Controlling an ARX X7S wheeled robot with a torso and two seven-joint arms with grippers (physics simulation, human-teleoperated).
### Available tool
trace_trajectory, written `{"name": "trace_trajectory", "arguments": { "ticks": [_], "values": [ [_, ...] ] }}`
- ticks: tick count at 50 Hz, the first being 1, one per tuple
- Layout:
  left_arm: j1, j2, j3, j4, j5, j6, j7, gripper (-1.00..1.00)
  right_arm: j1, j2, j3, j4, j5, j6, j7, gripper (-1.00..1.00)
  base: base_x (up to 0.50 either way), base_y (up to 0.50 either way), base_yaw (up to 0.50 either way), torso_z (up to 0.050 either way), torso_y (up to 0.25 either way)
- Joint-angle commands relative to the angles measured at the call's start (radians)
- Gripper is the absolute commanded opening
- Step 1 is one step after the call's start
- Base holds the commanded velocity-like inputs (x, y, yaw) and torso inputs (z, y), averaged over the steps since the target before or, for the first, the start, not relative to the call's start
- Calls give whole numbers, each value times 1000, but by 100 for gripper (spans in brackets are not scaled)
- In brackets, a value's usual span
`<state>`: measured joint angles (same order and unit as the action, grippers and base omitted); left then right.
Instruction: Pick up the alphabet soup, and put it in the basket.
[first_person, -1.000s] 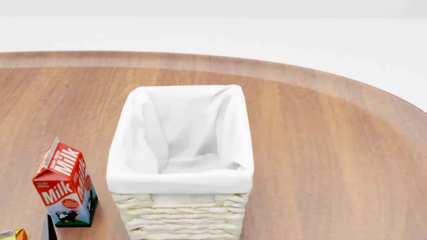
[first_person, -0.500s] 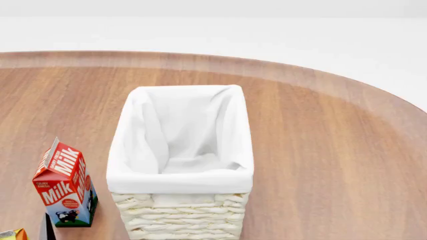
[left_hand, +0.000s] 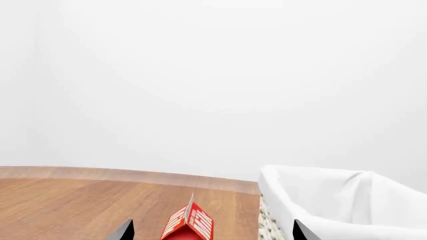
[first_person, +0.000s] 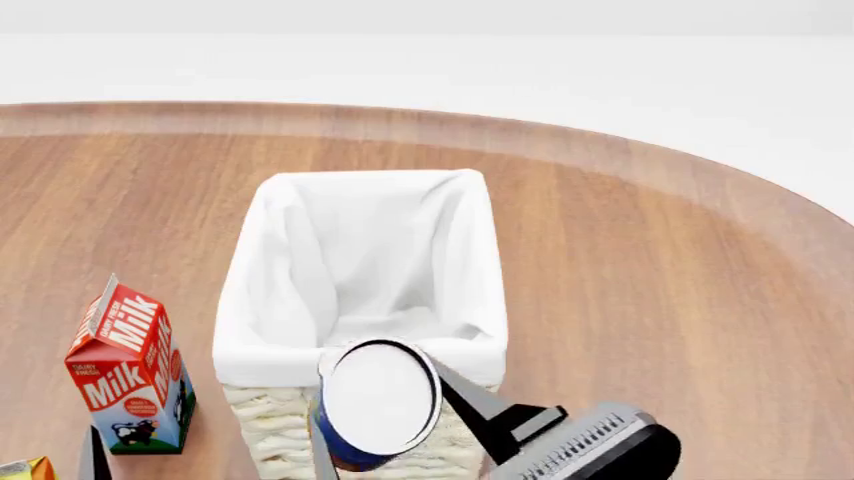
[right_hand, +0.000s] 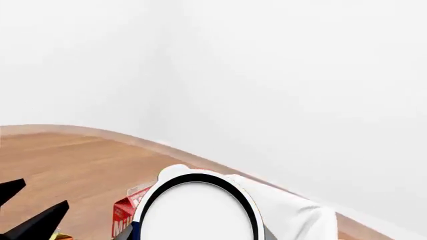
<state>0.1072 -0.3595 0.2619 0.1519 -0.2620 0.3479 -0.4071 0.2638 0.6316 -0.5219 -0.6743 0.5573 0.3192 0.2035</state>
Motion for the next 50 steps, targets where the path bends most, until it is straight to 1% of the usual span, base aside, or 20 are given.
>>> {"name": "trace_trajectory", "arguments": {
  "ticks": [1, 4, 6, 10, 15, 21, 35, 40, 42, 43, 50],
  "values": [
    [-2, -2, 3, -2, 0, 0, -1, 100, 233, -43, -3, -104, 52, 311, 109, -100, 0, 0, 0, 0, 0],
    [-3, -2, 4, -3, -2, -1, -1, 100, 324, -70, -2, -105, 83, 414, 146, -100, 0, 0, 0, 0, 0],
    [-3, -3, 4, -2, -1, -2, -3, 100, 354, -83, 7, -99, 108, 443, 151, -100, 0, 0, 0, 0, 0],
    [-1, -6, 1, 2, -7, -1, -3, 100, 454, -120, 12, -73, 151, 551, 185, -100, 0, 0, 0, 0, 0],
    [-2, -6, 2, 2, -7, -3, -5, 100, 535, -156, 18, -36, 178, 626, 211, -100, 0, 0, 0, 0, 0],
    [-3, -10, 0, 4, -12, -6, -6, 100, 663, -218, 18, 70, 196, 719, 233, -100, 0, 0, 0, 0, 2],
    [-5, -12, 7, 1, -4, -8, -7, 100, 854, -323, -37, 332, 158, 796, 222, -100, 0, 0, 0, 0, 1],
    [-7, -11, 9, -4, -3, -4, -5, 100, 921, -360, -82, 486, 105, 773, 198, -100, 0, 0, 0, 3, 0],
    [-10, -10, 11, -7, -1, -5, -6, 100, 928, -373, -72, 521, 120, 767, 176, -100, 0, 0, 0, 0, 0],
    [-9, -10, 12, -5, -1, -6, -5, 100, 942, -382, -99, 564, 87, 755, 181, -100, 0, 0, 0, 0, 0],
    [-1, -14, 10, 3, -3, 0, -8, 100, 979, -432, -100, 755, 65, 702, 144, -100, 0, 0, 0, 0, 0]
  ]
}}
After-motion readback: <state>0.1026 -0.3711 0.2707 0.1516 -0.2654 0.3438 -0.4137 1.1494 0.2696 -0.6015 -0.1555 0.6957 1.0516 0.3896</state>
